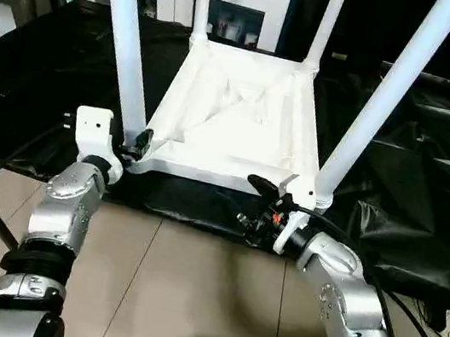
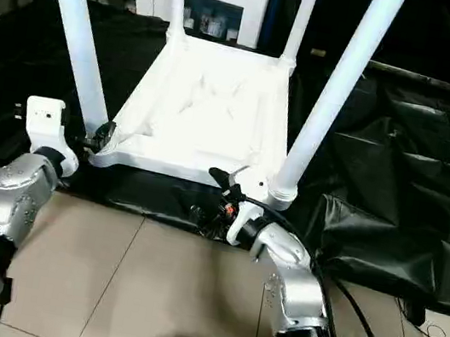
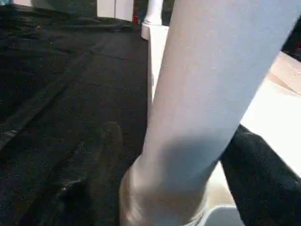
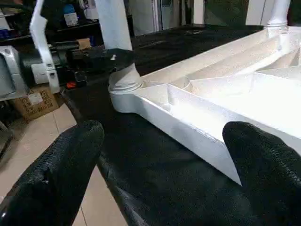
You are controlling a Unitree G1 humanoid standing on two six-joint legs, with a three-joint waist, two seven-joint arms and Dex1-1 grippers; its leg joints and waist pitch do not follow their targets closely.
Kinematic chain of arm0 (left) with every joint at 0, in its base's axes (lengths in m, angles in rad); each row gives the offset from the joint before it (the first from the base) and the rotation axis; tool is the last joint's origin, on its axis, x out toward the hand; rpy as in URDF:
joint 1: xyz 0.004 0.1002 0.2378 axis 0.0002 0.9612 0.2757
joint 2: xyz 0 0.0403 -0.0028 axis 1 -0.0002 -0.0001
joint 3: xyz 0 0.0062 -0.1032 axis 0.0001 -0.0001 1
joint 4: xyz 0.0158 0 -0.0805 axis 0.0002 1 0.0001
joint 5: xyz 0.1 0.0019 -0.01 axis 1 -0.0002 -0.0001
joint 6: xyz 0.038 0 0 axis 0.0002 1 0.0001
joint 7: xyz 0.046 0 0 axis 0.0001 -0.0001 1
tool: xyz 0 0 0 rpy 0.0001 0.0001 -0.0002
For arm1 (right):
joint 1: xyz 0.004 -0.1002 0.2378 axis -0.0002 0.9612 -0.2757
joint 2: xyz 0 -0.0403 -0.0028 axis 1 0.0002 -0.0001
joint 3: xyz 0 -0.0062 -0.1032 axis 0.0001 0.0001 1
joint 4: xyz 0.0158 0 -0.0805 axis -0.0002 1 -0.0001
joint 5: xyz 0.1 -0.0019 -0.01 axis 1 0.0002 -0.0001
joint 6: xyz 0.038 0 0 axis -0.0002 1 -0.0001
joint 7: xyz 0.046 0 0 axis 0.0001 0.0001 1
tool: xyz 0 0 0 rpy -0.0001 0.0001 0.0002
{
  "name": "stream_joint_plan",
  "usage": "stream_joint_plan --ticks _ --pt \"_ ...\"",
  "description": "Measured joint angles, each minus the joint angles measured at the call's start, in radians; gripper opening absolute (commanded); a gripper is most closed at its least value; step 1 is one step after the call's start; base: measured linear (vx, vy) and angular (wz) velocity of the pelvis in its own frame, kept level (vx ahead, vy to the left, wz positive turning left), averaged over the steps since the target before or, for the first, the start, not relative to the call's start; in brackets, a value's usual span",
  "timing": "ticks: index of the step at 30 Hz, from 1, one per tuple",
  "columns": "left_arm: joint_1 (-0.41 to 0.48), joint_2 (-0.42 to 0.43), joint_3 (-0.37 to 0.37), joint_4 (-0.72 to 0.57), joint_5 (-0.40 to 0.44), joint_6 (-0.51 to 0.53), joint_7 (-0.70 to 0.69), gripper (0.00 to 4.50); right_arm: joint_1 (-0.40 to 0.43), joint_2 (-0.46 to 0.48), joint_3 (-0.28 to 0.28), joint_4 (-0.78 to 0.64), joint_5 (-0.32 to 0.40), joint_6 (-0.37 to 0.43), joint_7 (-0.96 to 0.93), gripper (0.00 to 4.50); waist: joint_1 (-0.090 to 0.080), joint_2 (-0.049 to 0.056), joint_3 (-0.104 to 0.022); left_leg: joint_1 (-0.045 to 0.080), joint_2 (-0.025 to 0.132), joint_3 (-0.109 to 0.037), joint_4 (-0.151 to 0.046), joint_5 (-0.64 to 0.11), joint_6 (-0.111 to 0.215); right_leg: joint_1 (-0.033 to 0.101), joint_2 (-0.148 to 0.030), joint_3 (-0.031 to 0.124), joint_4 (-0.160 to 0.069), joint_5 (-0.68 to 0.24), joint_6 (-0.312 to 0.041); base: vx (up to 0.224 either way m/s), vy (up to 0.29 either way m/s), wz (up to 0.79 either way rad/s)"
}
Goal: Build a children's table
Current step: Flip table
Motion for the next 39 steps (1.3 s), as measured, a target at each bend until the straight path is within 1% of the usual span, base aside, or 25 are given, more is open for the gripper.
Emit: stream_joint_plan --ticks 1,2,4,5,6,9,10,12,13,16,19,21,23,24,27,30,31,35,39 --pt "-0.006 0.000 0.000 0.007 -0.006 -0.001 0.000 3.43 -0.002 0.000 0.000 0.000 0.002 0.000 0.004 4.50 0.000 0.001 0.000 0.000 0.000 0.000 0.000 0.000 0.000 0.000 0.000 0.000 0.000 0.000 0.000 0.000 0.000 0.00" --pt "-0.009 -0.002 0.000 0.013 -0.013 -0.004 -0.002 3.26 -0.003 0.000 0.000 0.000 0.006 0.000 0.013 4.50 0.000 0.001 0.000 0.000 0.000 0.000 0.000 0.000 0.000 0.000 0.000 0.000 0.000 0.000 0.000 0.000 0.000 0.00" --pt "-0.017 -0.006 0.001 0.025 -0.018 -0.007 -0.007 3.22 -0.003 -0.001 0.000 0.000 0.010 0.003 0.029 4.50 0.000 0.002 0.000 -0.001 0.000 0.000 0.000 0.000 0.000 0.000 0.000 0.000 -0.001 0.000 0.000 0.000 0.000 0.00" --pt "-0.023 -0.006 0.002 0.034 -0.019 -0.008 -0.010 3.12 -0.003 -0.002 0.000 0.000 0.012 0.005 0.038 4.50 0.001 0.002 0.000 -0.001 0.000 0.000 0.000 0.000 0.000 0.000 0.000 0.000 -0.001 0.000 0.000 0.000 0.000 0.00" --pt "-0.030 -0.006 0.003 0.040 -0.019 -0.008 -0.014 2.87 -0.004 -0.003 0.000 0.001 0.014 0.006 0.046 4.50 0.001 0.003 0.000 -0.001 0.000 0.000 0.000 0.000 0.000 0.000 0.000 0.000 -0.001 0.000 0.000 0.000 0.000 0.00" --pt "-0.036 -0.007 0.005 0.047 -0.021 -0.011 -0.025 2.82 -0.007 -0.011 0.001 0.010 0.018 0.006 0.058 4.50 0.000 0.007 0.000 -0.001 0.000 0.001 0.000 0.000 0.001 0.000 0.000 0.000 -0.002 0.000 0.000 0.000 0.000 0.00" --pt "-0.037 -0.008 0.006 0.051 -0.022 -0.014 -0.025 2.75 -0.011 -0.013 0.001 0.019 0.017 0.005 0.058 4.50 0.000 0.007 0.000 -0.001 0.000 0.001 0.000 0.000 0.001 0.000 0.000 0.000 -0.002 0.000 0.000 0.000 0.000 0.00" --pt "-0.044 -0.012 0.013 0.062 -0.035 -0.014 -0.022 2.42 -0.029 -0.011 -0.002 0.048 0.015 0.004 0.047 4.50 0.000 0.008 0.001 -0.001 0.000 0.001 0.000 0.000 0.001 0.000 0.000 -0.001 -0.002 0.000 0.000 0.000 0.000 0.00" --pt "-0.045 -0.013 0.015 0.064 -0.034 -0.014 -0.021 2.42 -0.040 -0.006 -0.006 0.059 0.013 0.004 0.035 4.50 0.000 0.009 0.001 -0.001 0.000 0.001 0.000 0.000 0.000 0.000 0.000 0.000 -0.002 0.000 0.000 0.000 0.000 0.00" --pt "-0.051 -0.042 0.042 0.063 -0.049 0.001 -0.004 2.30 -0.070 0.024 -0.033 0.095 0.010 0.004 -0.016 4.50 0.000 0.015 0.001 -0.001 0.000 0.001 0.000 0.000 0.000 0.000 -0.001 0.000 -0.001 0.000 0.000 0.000 0.000 0.00" --pt "-0.051 -0.077 0.071 0.038 -0.069 0.034 0.025 2.28 -0.088 0.046 -0.055 0.130 0.009 0.003 -0.070 4.50 0.001 0.025 0.001 -0.001 0.000 0.002 0.000 0.000 0.001 0.000 -0.001 0.000 -0.001 0.000 0.000 0.000 0.000 0.00" --pt "-0.051 -0.115 0.095 0.005 -0.108 0.063 0.053 2.28 -0.088 0.053 -0.062 0.139 0.009 0.003 -0.096 4.50 0.002 0.032 0.004 -0.002 0.000 0.003 0.000 0.001 0.001 -0.001 -0.002 0.000 -0.002 0.000 0.000 0.000 0.000 0.00" --pt "-0.051 -0.148 0.122 -0.018 -0.166 0.083 0.075 2.28 -0.088 0.058 -0.064 0.141 0.009 0.004 -0.109 4.50 0.003 0.036 0.006 -0.003 0.000 0.004 0.000 0.001 0.002 -0.002 -0.002 0.000 -0.002 0.000 0.000 0.000 0.000 0.00" --pt "-0.051 -0.168 0.139 -0.029 -0.202 0.092 0.088 2.28 -0.088 0.058 -0.064 0.141 0.009 0.004 -0.112 4.50 0.003 0.036 0.006 -0.003 0.000 0.004 0.000 0.002 0.002 -0.002 -0.002 0.000 -0.001 0.000 0.000 0.000 0.000 0.00" --pt "-0.051 -0.217 0.180 -0.052 -0.267 0.106 0.125 2.28 -0.088 0.059 -0.074 0.141 0.010 0.004 -0.111 4.50 0.002 0.036 0.006 -0.004 0.000 0.005 0.000 0.002 0.004 -0.003 -0.002 0.000 -0.002 0.000 0.000 0.000 0.000 0.00" --pt "-0.053 -0.245 0.194 -0.063 -0.277 0.109 0.146 2.27 -0.089 0.072 -0.084 0.143 0.013 0.003 -0.122 4.50 0.000 0.036 0.006 -0.004 0.001 0.005 0.000 0.002 0.004 -0.003 -0.002 0.000 -0.002 0.000 0.000 0.000 0.000 0.00" --pt "-0.053 -0.248 0.194 -0.069 -0.277 0.113 0.153 2.27 -0.090 0.077 -0.095 0.150 0.016 0.002 -0.132 4.50 0.000 0.037 0.006 -0.004 0.001 0.005 0.000 0.002 0.004 -0.003 -0.002 0.000 -0.002 0.000 0.000 0.000 0.000 0.00" --pt "-0.052 -0.259 0.180 -0.101 -0.269 0.148 0.177 2.27 -0.137 0.131 -0.184 0.219 0.054 -0.004 -0.258 4.50 0.000 0.040 0.008 -0.006 0.001 0.005 0.000 0.002 0.004 -0.005 -0.002 0.000 -0.002 0.000 0.000 0.000 0.000 0.00" --pt "-0.048 -0.271 0.177 -0.122 -0.272 0.158 0.192 2.27 -0.184 0.152 -0.243 0.259 0.101 0.003 -0.317 4.50 0.001 0.041 0.008 -0.008 0.001 0.005 0.000 0.006 0.009 -0.008 -0.002 0.000 -0.002 0.000 0.000 0.000 0.000 0.00"
